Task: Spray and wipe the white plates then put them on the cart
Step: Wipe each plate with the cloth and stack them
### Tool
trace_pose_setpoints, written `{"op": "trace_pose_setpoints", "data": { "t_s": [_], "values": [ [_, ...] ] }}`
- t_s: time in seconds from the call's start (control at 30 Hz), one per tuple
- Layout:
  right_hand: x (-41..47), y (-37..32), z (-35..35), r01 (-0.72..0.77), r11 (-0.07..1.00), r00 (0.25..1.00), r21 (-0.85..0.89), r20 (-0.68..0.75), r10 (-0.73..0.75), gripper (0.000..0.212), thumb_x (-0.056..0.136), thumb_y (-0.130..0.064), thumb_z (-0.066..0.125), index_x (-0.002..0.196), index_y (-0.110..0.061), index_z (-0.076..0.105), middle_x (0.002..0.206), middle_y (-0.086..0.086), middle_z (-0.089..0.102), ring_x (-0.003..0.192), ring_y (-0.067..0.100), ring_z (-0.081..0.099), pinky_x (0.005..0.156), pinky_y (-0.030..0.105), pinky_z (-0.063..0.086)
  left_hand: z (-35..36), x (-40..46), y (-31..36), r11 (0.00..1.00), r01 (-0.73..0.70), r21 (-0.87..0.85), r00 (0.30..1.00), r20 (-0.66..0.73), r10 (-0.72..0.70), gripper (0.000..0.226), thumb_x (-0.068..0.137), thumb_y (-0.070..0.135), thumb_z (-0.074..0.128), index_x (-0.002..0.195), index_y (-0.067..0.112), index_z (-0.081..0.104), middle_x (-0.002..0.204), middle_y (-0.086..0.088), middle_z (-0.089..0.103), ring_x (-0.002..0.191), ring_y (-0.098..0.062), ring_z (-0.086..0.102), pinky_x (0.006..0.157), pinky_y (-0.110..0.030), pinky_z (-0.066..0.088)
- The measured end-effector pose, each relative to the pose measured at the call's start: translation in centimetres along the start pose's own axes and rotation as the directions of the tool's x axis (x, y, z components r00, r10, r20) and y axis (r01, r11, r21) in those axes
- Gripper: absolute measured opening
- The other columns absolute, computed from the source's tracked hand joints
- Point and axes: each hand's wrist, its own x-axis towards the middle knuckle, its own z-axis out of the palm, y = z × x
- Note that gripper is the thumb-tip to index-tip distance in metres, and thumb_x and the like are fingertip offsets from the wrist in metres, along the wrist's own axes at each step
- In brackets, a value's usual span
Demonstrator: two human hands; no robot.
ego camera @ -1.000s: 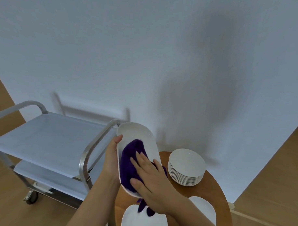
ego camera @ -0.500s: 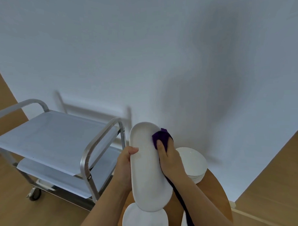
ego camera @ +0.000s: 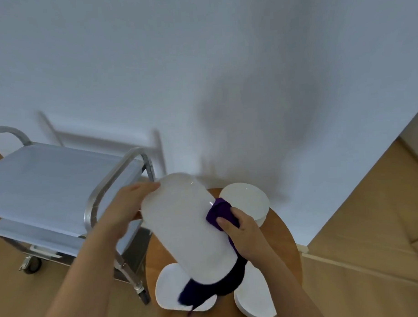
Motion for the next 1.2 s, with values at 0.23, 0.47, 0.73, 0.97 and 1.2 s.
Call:
{"op": "trace_pose_setpoints", "data": {
  "t_s": [0.23,0.47,0.73,0.97,1.2],
  "values": [
    [-0.7,2.1,-3.1,-0.04,0.977,0.997,-0.21,0.053,0.052,0.02,0.086,-0.034,0.064,0.088,-0.015,0.065,0.08,0.008,0.066,0.075,0.024,0.062,0.066,0.036,0.048,-0.2,1.2,-2.7,0.807,-0.034,0.59,0.91,0.352,-0.219,0.028,0.094,0.025,0.057,0.074,0.008,0.066,0.057,0.003,0.061,0.052,-0.007,0.056,0.055,-0.018,0.048],
    [0.5,6.8,-8.7,-0.181,0.949,0.926,-0.259,-0.369,0.076,0.021,0.089,-0.041,0.058,0.076,-0.024,0.058,0.068,-0.012,0.06,0.066,0.006,0.056,0.059,0.021,0.041,6.0,1.3,-7.0,0.869,0.087,0.487,0.724,0.568,-0.391,0.014,0.091,0.011,0.061,0.101,0.013,0.072,0.085,-0.003,0.075,0.071,-0.016,0.07,0.066,-0.026,0.056],
    [-0.5,9.5,-14.0,-0.196,0.981,0.683,-0.013,-0.719,0.127,0.026,0.091,-0.039,0.055,0.077,-0.017,0.055,0.072,0.001,0.063,0.069,0.027,0.063,0.062,0.038,0.054,15.3,-2.1,-18.4,0.788,0.558,0.26,0.607,0.519,-0.601,0.029,0.084,0.007,0.069,0.112,0.01,0.064,0.109,-0.007,0.07,0.091,-0.029,0.071,0.086,-0.037,0.057],
    [-0.9,12.0,-14.7,-0.239,0.971,0.698,-0.023,-0.699,0.155,0.025,0.091,-0.041,0.055,0.082,-0.018,0.055,0.076,0.009,0.066,0.065,0.032,0.064,0.055,0.043,0.056,22.4,-4.1,-23.9,0.666,0.746,0.0,0.623,0.351,-0.699,0.029,0.087,0.009,0.068,0.113,0.012,0.056,0.109,-0.011,0.067,0.083,-0.027,0.073,0.068,-0.03,0.058],
    [-1.7,14.8,-14.0,-0.316,0.939,0.736,-0.137,-0.659,0.151,0.031,0.091,-0.036,0.057,0.069,-0.016,0.049,0.061,0.0,0.054,0.054,0.006,0.049,0.054,0.021,0.043,26.8,-4.7,-26.1,0.591,0.797,-0.128,0.602,0.258,-0.756,0.028,0.087,0.011,0.067,0.113,0.014,0.056,0.107,-0.007,0.065,0.088,-0.026,0.071,0.066,-0.03,0.06]
  ]
}}
